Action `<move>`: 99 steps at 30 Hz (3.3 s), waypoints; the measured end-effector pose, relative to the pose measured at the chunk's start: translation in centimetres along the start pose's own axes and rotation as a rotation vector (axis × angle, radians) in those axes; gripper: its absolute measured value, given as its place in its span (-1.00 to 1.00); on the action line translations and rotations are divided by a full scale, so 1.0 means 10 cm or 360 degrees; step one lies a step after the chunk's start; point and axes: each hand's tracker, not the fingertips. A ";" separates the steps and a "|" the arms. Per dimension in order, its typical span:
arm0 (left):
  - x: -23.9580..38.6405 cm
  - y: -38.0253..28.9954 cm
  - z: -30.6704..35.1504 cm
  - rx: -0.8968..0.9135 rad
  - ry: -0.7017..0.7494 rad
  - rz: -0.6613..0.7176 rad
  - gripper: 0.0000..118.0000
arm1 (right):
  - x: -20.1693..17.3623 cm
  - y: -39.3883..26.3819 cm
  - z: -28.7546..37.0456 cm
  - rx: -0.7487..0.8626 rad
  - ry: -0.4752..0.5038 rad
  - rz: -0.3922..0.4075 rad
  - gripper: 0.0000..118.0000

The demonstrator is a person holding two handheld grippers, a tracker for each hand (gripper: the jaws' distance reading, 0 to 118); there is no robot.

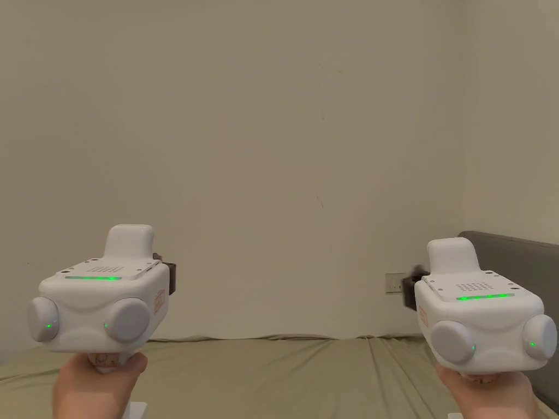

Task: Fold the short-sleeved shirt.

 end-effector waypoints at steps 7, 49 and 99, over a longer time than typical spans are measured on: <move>0.04 -0.22 -0.07 -0.0071 -0.0052 0.0047 -1.00 | 0.30 -0.23 -0.05 -0.0122 0.0248 -0.0300 -0.95; -2.19 -3.51 -0.27 -0.1417 0.0298 0.0453 0.76 | -3.63 -1.06 -0.32 -0.0451 0.1244 0.0133 -0.95; 3.95 -2.43 -0.22 -0.1159 -0.1795 -0.0368 -0.93 | 1.82 -1.67 0.44 -0.0583 0.0141 -0.0164 -0.95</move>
